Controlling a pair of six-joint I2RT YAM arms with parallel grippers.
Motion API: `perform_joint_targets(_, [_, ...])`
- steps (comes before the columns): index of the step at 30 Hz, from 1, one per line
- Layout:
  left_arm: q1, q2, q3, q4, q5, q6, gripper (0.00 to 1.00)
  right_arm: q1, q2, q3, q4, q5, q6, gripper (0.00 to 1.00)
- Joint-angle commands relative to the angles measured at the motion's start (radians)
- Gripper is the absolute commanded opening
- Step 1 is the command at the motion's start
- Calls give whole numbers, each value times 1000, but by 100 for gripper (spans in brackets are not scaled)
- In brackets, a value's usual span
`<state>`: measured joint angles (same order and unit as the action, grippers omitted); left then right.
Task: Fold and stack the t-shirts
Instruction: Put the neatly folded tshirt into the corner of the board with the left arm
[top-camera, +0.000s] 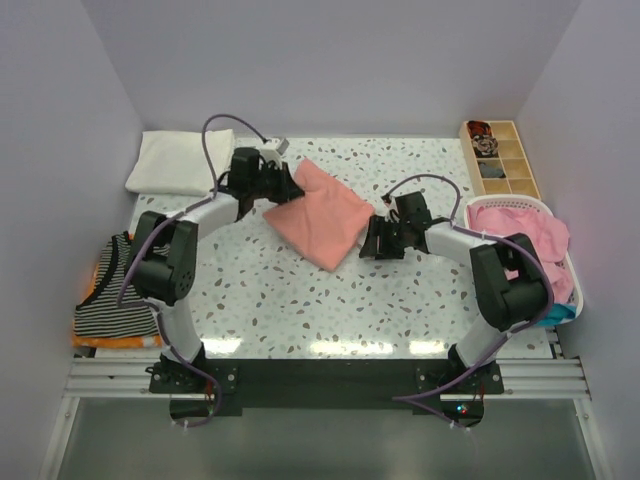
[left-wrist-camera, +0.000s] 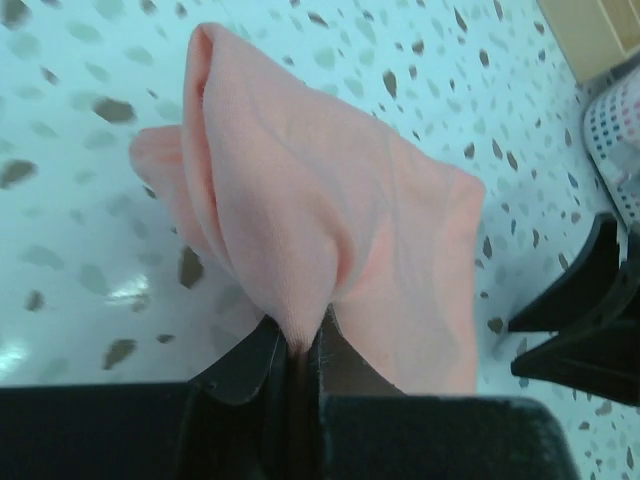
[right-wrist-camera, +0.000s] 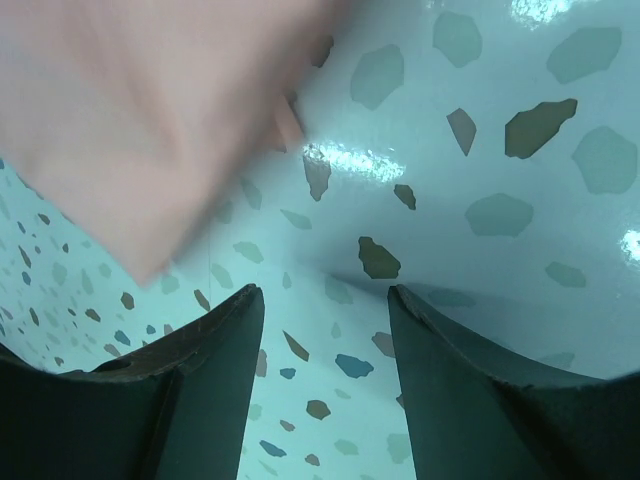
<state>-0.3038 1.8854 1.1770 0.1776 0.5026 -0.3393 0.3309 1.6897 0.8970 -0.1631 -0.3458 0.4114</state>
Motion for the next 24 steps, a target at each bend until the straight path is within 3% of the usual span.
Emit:
perform_joint_targets(1, [90, -46, 202, -223, -131, 164, 0, 0, -41, -4, -19, 25, -33, 57])
perform_joint_targets(10, [268, 142, 691, -544, -256, 362, 0, -1, -21, 2, -16, 13, -45, 57])
perform_joint_targets(14, [351, 273, 1034, -722, -248, 430, 0, -4, 2, 2, -3, 4, -42, 57])
perform_joint_targets(17, [406, 308, 1098, -751, -249, 450, 0, -4, 27, 16, 4, -9, -39, 57])
perform_joint_targets(24, [529, 349, 1087, -702, -268, 467, 0, -4, 100, 63, -1, -42, -40, 57])
